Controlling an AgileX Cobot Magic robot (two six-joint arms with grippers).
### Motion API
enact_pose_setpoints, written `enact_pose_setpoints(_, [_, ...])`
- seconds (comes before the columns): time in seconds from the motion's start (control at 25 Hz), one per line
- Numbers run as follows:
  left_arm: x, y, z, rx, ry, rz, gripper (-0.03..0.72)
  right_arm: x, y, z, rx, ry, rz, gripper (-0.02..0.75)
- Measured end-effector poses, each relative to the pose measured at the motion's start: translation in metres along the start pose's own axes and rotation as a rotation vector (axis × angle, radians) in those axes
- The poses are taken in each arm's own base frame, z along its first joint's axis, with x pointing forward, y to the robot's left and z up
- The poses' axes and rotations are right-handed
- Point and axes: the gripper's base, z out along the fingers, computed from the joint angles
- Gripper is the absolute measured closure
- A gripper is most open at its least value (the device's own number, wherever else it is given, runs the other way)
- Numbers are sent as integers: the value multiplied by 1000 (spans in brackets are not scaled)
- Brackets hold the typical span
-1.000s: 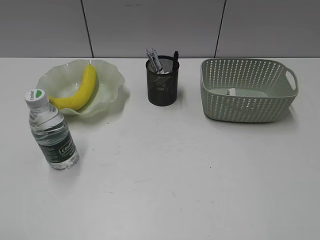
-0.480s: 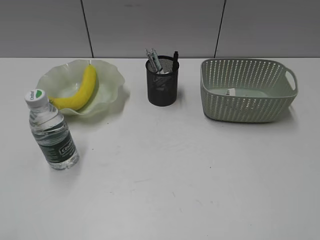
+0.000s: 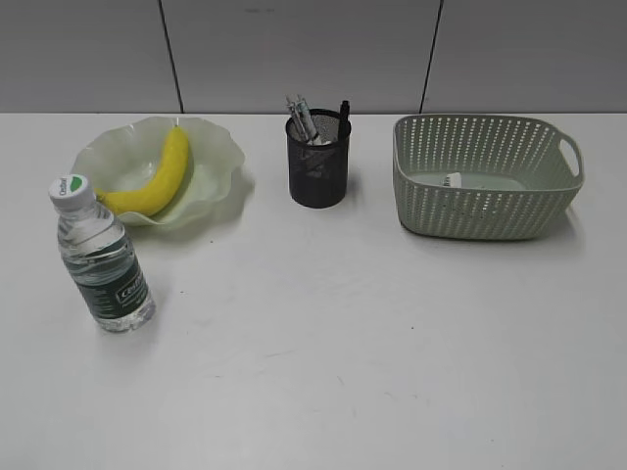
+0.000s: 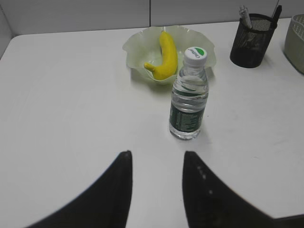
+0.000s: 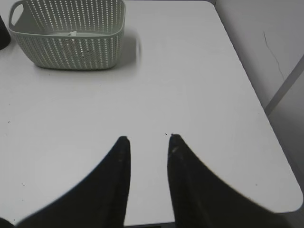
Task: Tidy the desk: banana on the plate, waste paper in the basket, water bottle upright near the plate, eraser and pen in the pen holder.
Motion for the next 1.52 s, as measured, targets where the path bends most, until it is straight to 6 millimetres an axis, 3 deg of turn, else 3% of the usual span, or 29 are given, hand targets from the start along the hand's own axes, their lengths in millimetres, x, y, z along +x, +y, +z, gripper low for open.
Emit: enact_pose_setpoints(1.52, [0,0,0,0,0,0,446,0,3,0,-38,3,-22,505])
